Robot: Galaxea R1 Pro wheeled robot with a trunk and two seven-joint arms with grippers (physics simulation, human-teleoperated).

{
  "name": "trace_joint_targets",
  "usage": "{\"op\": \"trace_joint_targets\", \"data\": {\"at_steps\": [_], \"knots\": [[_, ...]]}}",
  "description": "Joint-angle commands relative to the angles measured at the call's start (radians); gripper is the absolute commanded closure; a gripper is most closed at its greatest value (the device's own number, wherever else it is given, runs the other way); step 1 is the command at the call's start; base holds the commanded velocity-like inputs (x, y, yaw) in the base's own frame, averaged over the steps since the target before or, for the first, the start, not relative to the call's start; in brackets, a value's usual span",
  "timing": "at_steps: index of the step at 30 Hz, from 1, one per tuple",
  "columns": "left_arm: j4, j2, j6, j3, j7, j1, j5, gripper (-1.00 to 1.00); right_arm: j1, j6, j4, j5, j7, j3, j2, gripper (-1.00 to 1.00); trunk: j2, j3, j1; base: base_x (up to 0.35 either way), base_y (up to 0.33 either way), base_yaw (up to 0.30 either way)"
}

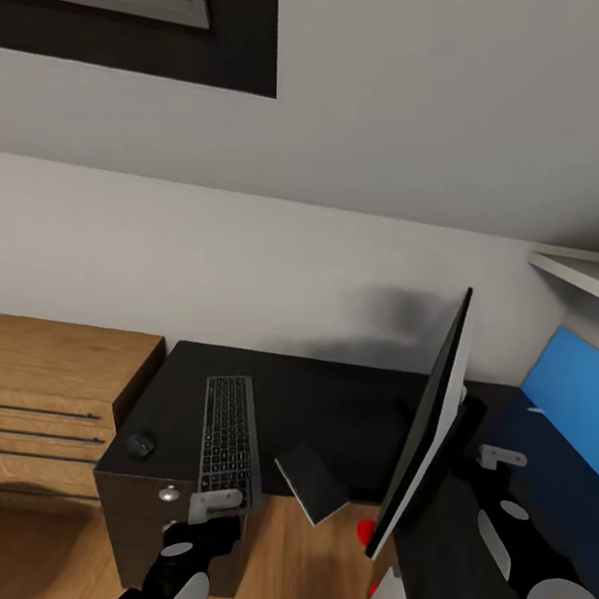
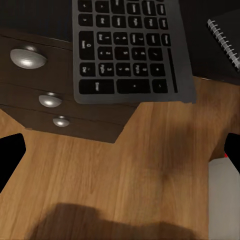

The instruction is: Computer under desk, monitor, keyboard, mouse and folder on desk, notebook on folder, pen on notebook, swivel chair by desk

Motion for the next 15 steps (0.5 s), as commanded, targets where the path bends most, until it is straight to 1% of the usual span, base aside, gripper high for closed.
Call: {"op": "trace_joint_targets", "data": {"at_steps": [1, 9, 15], "knots": [[-0.001, 0.0, 0.003, -0.002, 0.007, -0.001, 0.006, -1.0, -0.001, -0.005, 0.001, -0.01, -0.002, 0.008, -0.001, -1.0, -0.002, -0.002, 0.001, 0.083, 0.0, 0.0], [-0.003, 0.0, 0.001, -0.004, 0.008, -0.001, 0.006, -1.0, -0.002, -0.008, 0.002, -0.01, -0.002, 0.008, -0.001, -1.0, -0.002, -0.002, 0.001, 0.03, -0.004, 0.0], [-0.003, 0.0, -0.001, -0.005, 0.006, -0.001, 0.006, -1.0, -0.001, -0.023, 0.003, -0.01, -0.002, 0.008, -0.001, -1.0, -0.002, -0.002, 0.001, 0.146, -0.128, 0.0]]}}
